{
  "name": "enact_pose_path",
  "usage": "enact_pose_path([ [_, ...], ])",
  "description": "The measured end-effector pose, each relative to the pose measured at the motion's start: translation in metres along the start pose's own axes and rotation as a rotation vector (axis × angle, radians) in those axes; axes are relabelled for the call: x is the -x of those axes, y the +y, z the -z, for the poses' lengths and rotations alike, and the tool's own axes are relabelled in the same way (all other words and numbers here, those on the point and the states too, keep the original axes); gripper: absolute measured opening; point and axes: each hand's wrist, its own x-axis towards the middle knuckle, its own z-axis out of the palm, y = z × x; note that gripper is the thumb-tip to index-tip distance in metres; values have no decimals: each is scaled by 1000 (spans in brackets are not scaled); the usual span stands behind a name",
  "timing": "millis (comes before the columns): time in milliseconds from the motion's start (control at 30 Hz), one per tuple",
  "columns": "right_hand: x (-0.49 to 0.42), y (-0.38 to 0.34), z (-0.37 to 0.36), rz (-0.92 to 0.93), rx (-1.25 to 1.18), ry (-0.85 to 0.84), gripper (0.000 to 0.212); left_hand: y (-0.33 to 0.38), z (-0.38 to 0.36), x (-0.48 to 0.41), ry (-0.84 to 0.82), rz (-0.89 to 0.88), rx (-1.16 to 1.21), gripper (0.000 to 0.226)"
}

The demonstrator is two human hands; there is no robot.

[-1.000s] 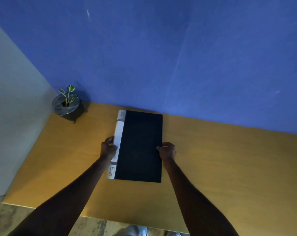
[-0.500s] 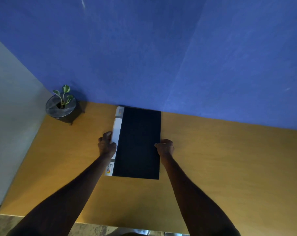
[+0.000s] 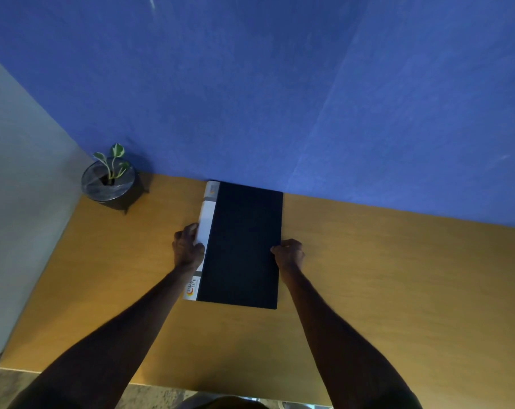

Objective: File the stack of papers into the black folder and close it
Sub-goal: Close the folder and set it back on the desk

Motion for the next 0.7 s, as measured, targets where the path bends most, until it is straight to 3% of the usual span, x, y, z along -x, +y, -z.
enact_pose_path([
  [167,2,-2,1,67,100,-7,32,0,3,-1,-34,5,-9,64],
  [267,9,0,0,211,233,-1,38,1,2,2,-48,-35,-108,64],
  [467,27,20,-9,581,714,-55,68,-6,0,23,-88,-387,-443,74],
  [700,32,28,-8,647,856,-186,71,-11,-1,26,-159,-466,-651,75],
])
